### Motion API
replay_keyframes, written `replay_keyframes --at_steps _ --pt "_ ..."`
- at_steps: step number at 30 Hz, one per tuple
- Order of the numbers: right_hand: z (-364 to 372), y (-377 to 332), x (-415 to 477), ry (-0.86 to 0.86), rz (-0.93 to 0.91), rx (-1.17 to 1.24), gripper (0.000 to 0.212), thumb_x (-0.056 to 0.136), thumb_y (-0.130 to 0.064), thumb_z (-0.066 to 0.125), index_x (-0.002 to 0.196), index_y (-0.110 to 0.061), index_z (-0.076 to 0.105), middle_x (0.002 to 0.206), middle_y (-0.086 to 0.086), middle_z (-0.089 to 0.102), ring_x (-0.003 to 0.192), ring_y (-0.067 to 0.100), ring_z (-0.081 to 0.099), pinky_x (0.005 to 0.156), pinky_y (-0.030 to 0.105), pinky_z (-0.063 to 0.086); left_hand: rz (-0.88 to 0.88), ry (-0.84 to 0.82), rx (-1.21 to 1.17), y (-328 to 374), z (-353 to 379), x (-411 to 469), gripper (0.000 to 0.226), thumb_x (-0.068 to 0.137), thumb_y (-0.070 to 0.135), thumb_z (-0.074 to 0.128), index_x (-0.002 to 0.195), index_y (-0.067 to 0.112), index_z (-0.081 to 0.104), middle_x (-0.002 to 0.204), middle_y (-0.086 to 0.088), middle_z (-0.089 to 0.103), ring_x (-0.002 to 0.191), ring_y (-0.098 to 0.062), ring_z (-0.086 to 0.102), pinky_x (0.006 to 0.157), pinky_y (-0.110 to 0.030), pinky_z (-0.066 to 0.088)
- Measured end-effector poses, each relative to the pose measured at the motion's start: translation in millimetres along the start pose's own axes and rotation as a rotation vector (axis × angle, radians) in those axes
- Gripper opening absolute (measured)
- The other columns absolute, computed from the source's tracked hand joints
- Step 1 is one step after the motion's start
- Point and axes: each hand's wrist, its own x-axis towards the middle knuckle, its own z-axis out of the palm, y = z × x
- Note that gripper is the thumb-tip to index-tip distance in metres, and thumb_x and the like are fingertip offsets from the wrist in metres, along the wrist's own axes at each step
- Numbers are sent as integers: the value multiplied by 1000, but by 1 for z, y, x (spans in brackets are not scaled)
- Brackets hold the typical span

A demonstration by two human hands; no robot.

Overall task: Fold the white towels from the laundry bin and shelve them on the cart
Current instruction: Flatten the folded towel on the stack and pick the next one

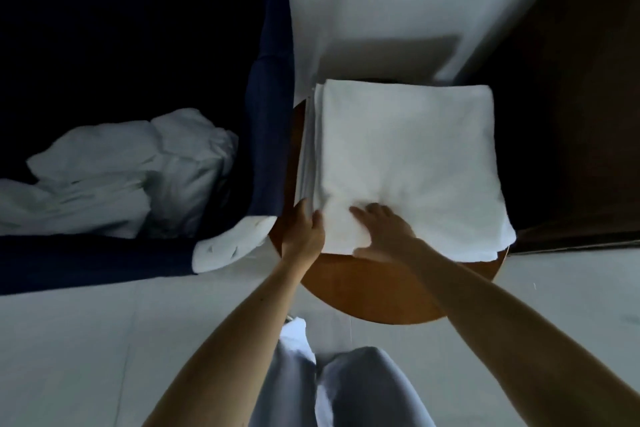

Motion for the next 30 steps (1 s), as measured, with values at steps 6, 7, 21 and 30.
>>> replay_keyframes --at_steps 6,7,21,30 --pt "-16 45 10 123 178 49 70 93 -53 42 150 -32 7 159 -6 -4 145 22 -10 118 42 -3 22 -162 229 27 13 21 74 93 57 37 151 28 1 159 1 -1 146 -25 6 115 -46 17" --pt "-19 53 13 147 228 41 74 92 -53 42 150 -32 1 158 -6 -9 145 25 -14 117 44 -5 17 -157 258 32 16 28 76 92 58 38 150 29 -2 159 2 -5 146 -26 4 114 -48 17" --pt "-69 195 73 350 488 632 116 68 -60 71 147 -36 -10 155 -12 -19 144 27 -10 115 46 5 -219 110 15 62 34 145 136 42 77 68 147 36 -8 158 1 7 143 -25 18 114 -48 21" --pt "-63 241 90 165 584 1252 92 75 -37 75 147 -16 22 149 1 32 136 18 33 104 25 27 -397 92 14 55 45 182 123 61 57 79 150 31 -2 157 -7 3 144 -30 5 117 -41 14"
